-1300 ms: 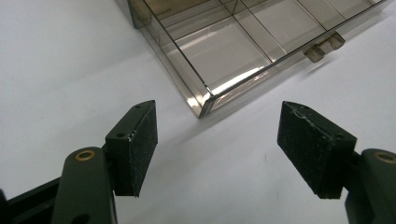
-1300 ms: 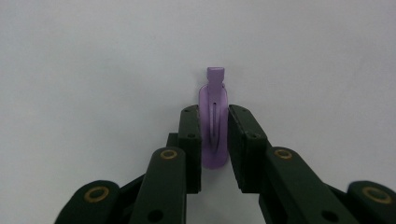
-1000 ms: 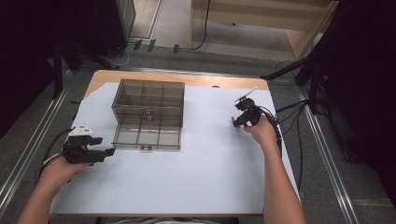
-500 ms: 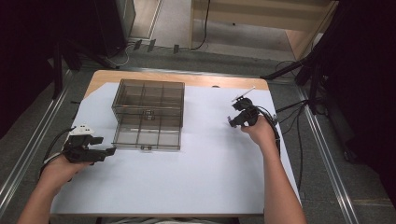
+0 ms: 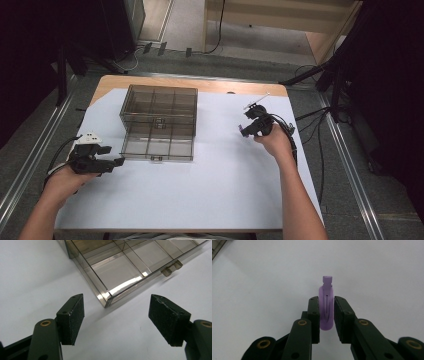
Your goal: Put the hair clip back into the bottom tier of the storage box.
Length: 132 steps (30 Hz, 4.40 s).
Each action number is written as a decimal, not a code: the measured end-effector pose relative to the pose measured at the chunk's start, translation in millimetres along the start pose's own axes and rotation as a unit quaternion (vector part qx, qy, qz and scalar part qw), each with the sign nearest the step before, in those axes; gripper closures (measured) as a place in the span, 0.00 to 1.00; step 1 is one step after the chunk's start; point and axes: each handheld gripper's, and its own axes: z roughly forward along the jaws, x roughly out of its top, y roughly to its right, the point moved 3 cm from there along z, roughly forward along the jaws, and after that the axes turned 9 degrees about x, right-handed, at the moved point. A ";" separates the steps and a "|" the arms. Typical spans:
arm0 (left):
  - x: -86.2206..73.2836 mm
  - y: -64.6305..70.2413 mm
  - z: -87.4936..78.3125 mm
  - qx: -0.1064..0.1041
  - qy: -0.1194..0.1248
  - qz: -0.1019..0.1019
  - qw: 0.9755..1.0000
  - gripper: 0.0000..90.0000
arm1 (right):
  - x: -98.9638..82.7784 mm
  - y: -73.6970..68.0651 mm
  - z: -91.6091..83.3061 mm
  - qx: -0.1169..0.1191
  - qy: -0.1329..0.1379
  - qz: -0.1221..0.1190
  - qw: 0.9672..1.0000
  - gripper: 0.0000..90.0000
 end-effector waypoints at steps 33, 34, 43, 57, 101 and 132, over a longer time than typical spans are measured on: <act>4.2 0.4 2.6 -0.005 0.002 0.004 1.000 0.33 | 11.0 -41.2 -1.7 0.035 0.030 -0.053 0.998 0.86; 4.3 0.7 2.7 -0.006 0.002 0.004 1.000 0.33 | 11.1 -42.5 -2.0 0.035 0.030 -0.053 0.998 0.86; 5.6 1.4 3.9 -0.006 0.002 0.005 1.000 0.33 | 13.6 -53.7 -0.5 0.040 0.035 -0.066 0.996 0.86; 7.1 2.9 5.7 -0.007 0.000 0.010 1.000 0.33 | 17.5 -68.0 2.0 0.046 0.040 -0.081 0.995 0.86; 9.3 2.9 7.2 -0.011 0.002 0.010 1.000 0.33 | 27.3 -128.4 26.0 0.078 0.033 -0.136 0.987 0.86; 2.0 4.8 -1.0 -0.003 0.005 0.009 1.000 0.33 | 39.0 -156.3 44.9 0.105 0.036 -0.158 0.981 0.86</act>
